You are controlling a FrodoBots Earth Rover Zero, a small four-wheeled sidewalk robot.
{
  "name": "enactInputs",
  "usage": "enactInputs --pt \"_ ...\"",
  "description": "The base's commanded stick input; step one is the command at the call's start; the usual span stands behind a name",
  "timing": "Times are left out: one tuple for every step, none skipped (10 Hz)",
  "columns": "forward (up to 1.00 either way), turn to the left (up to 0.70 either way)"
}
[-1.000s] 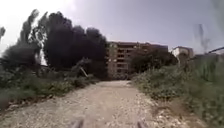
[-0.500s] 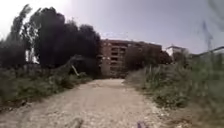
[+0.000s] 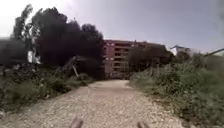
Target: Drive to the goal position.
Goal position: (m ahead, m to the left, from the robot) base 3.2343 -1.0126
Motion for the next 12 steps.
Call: enactInputs --pt "1.00 0.01" --pt "1.00 0.01" --pt "1.00 0.01" --pt "1.00 0.01" --pt "1.00 0.01" --pt "1.00 0.01" --pt "1.00 0.01" --pt "1.00 0.01" --pt "1.00 0.01" --pt "1.00 0.00" --pt "1.00 -0.02" --pt "1.00 -0.04"
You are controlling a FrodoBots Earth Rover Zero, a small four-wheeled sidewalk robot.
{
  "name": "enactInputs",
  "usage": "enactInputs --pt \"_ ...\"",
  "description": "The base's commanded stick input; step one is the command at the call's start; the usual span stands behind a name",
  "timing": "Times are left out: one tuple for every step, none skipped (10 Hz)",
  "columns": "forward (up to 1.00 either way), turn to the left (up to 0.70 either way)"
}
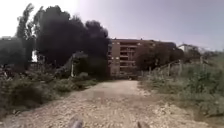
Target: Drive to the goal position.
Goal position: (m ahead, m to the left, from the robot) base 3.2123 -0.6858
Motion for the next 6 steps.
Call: enactInputs --pt "1.00 -0.32" --pt "1.00 -0.16" --pt "1.00 0.01" --pt "1.00 0.01" --pt "1.00 0.01" --pt "1.00 0.01"
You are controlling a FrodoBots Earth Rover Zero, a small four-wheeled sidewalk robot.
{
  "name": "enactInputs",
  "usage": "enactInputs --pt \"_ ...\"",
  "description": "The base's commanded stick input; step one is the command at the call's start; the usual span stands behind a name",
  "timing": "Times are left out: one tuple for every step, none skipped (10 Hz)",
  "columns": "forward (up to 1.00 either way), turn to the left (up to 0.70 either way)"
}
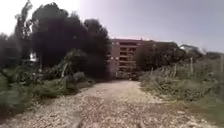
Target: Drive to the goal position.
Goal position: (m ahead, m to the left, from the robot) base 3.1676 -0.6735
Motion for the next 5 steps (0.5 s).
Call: enactInputs --pt "1.00 0.01" --pt "1.00 0.01" --pt "1.00 0.01" --pt "1.00 0.01" --pt "1.00 0.01"
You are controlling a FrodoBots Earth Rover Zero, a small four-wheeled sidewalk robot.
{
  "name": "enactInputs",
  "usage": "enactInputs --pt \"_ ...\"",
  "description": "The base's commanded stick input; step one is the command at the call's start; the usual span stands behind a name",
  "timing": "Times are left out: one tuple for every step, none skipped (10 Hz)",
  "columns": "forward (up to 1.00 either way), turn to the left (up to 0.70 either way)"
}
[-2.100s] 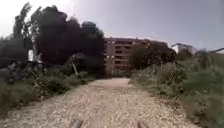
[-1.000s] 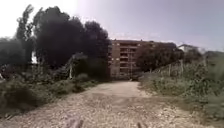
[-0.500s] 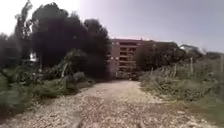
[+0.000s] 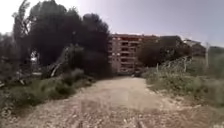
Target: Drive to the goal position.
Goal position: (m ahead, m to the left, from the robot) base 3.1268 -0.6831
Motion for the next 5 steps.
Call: enactInputs --pt "1.00 0.01" --pt "1.00 0.01" --pt "1.00 0.01" --pt "1.00 0.01" --pt "1.00 0.01"
